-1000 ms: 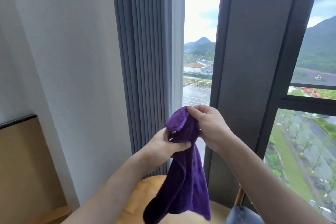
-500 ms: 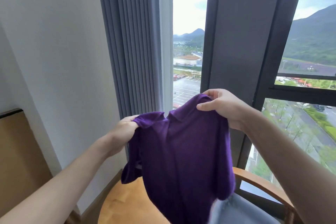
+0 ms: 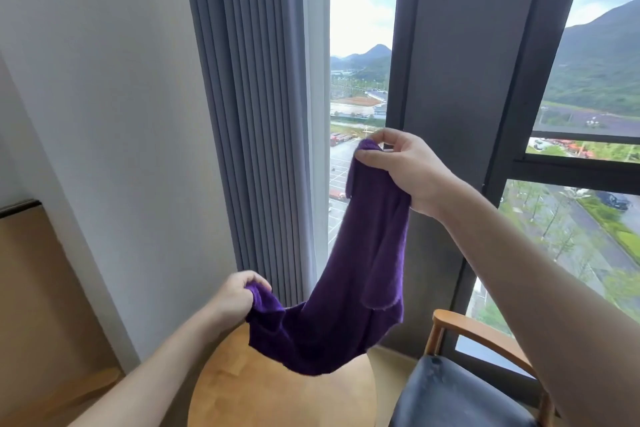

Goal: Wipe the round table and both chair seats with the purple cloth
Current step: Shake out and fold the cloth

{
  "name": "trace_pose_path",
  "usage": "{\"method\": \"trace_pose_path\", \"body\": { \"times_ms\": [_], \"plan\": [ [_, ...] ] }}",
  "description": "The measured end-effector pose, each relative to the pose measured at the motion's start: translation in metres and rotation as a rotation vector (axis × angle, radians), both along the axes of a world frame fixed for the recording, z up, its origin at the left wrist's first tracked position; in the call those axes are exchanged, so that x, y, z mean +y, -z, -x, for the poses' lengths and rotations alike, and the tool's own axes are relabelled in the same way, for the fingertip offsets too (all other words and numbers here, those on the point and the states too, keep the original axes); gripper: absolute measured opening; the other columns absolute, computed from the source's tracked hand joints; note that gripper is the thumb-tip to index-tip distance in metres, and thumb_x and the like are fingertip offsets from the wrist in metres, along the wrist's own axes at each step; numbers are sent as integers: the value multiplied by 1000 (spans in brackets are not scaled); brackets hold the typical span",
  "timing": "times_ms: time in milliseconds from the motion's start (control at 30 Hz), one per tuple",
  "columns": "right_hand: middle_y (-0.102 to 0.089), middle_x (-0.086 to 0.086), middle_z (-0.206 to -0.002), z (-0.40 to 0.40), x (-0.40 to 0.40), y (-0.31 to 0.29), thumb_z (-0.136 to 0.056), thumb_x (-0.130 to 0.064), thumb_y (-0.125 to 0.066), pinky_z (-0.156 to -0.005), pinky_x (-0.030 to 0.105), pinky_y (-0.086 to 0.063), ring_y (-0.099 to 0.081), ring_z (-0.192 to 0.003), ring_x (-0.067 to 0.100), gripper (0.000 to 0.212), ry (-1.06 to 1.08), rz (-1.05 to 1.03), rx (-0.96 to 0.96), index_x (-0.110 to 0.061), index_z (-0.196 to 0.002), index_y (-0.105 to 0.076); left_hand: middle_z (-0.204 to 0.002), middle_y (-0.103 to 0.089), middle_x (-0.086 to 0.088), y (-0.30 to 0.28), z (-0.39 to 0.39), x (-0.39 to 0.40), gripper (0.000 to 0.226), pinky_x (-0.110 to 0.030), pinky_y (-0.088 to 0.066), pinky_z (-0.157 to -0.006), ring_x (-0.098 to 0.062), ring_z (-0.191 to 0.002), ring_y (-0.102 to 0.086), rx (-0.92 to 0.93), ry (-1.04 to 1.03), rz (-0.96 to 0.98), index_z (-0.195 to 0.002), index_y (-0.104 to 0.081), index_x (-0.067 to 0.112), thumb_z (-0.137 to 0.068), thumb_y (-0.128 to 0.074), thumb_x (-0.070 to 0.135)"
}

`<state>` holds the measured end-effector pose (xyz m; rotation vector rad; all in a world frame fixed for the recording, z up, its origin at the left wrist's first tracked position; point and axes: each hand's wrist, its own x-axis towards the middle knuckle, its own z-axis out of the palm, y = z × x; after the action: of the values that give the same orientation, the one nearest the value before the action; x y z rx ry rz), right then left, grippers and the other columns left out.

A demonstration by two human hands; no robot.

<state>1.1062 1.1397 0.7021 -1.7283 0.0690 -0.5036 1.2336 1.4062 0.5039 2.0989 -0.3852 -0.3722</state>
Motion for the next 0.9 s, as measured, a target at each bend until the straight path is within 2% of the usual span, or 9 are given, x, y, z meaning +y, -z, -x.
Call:
{"method": "trace_pose_path", "body": {
  "times_ms": [133, 233, 333, 467, 600, 700, 800, 833, 900],
  "plan": [
    [-71, 11, -77, -10, 22, -6, -91, -14, -77, -64, 43, -62, -70, -66, 27, 9, -68, -73, 10, -18, -86, -70, -98, -73, -11, 46, 11, -3, 41, -36, -58, -74, -23, -87, -69, 152, 123, -173, -103, -66, 7, -86, -40, -20],
    [-69, 14, -80, -16, 40, -5, -92, -13, -75, -60, 39, -61, -69, -66, 27, 8, -133, -86, 34, -14, -90, -68, -122, -63, -2, 46, 24, -11, 51, -29, -58, -84, -14, -108, -63, 237, 326, -249, -123, -59, 24, -79, -59, -2],
    [-67, 13, -84, -20, 54, -3, -93, -11, -74, -65, 38, -59, -66, -69, 25, 7, -268, -94, 53, -13, -93, -67, -124, -65, 10, 18, 35, -24, 72, -30, -58, -92, -7, -115, -63, 188, 446, -72, -130, -55, 41, -64, -77, 22],
    [-68, 11, -90, -24, 62, 0, -97, -9, -67, -75, 39, -56, -66, -78, 25, 2, -438, -172, 5, -11, -97, -68, -104, -75, 6, -27, 49, -43, 34, -36, -61, -89, -12, -101, -72, 31, 542, 21, -100, -70, 37, -72, -83, 23],
    [-68, 11, -98, -26, 43, 8, -102, -6, -54, -78, 33, -52, -65, -83, 23, 16, -476, -292, -25, -5, -111, -68, -103, -77, 5, -56, 68, -51, 24, -39, -59, -92, -14, -101, -73, -46, 546, 146, -99, -75, 35, -77, -83, 29],
    [-66, 7, -93, -25, 25, 29, -101, -1, -51, -77, 30, -48, -62, -79, 17, 21, -436, -322, 33, -1, -117, -64, -104, -78, -1, -82, 78, -53, 22, -34, -60, -88, -18, -100, -75, 48, 469, 370, -98, -78, 31, -80, -83, 19],
    [-70, 9, -100, -21, 12, 64, -99, -6, -57, -82, 34, -51, -66, -90, 21, 26, -311, -293, 176, 3, -123, -64, -99, -79, -12, -105, 83, -62, 17, -27, -61, -73, -23, -89, -77, 198, 352, 635, -90, -81, 17, -91, -71, 4],
    [-71, 7, -101, -18, 10, 76, -98, -10, -60, -86, 36, -50, -65, -94, 21, 25, -263, -238, 235, 2, -120, -66, -98, -78, -15, -112, 83, -67, 19, -29, -61, -71, -25, -86, -77, 268, 312, 700, -88, -82, 12, -95, -66, 4],
    [-71, -3, -91, -10, 7, 96, -97, -24, -63, -90, 41, -46, -62, -93, 19, 18, -140, -29, 353, -9, -95, -72, -96, -77, -18, -123, 80, -75, 24, -33, -62, -72, -26, -84, -77, 369, 225, 778, -84, -81, 8, -98, -62, 8]
  ]
}}
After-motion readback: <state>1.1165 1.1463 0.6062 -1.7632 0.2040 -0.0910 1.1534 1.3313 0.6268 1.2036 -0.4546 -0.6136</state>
